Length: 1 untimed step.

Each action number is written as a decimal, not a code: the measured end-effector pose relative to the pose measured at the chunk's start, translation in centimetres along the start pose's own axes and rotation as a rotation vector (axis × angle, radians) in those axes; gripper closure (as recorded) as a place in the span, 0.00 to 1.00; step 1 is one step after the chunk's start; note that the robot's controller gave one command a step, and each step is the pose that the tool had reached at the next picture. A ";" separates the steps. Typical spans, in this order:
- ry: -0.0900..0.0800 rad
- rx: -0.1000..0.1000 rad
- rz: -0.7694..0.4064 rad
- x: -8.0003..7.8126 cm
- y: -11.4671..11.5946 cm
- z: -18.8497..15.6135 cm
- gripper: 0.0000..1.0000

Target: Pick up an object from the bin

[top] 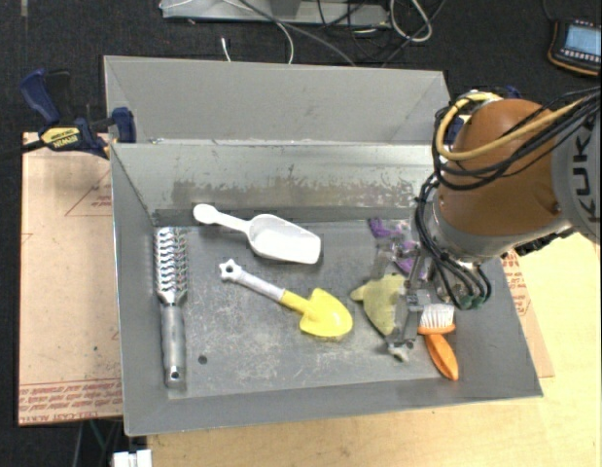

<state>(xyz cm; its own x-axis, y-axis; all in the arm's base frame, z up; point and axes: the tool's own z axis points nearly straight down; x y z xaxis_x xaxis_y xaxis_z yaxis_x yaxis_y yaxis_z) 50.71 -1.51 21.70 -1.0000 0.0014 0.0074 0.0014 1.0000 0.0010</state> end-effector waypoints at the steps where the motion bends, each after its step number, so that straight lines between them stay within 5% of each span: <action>1: -0.009 0.000 -0.001 -0.2 0.0 -0.4 0.00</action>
Offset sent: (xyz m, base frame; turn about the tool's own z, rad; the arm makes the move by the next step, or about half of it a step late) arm -0.0018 0.0693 -0.1470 0.1792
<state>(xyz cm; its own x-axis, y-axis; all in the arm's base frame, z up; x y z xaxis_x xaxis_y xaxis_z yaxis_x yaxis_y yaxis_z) 50.87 -1.49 22.09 -1.0000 0.0004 -0.0013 0.0004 1.0000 0.0006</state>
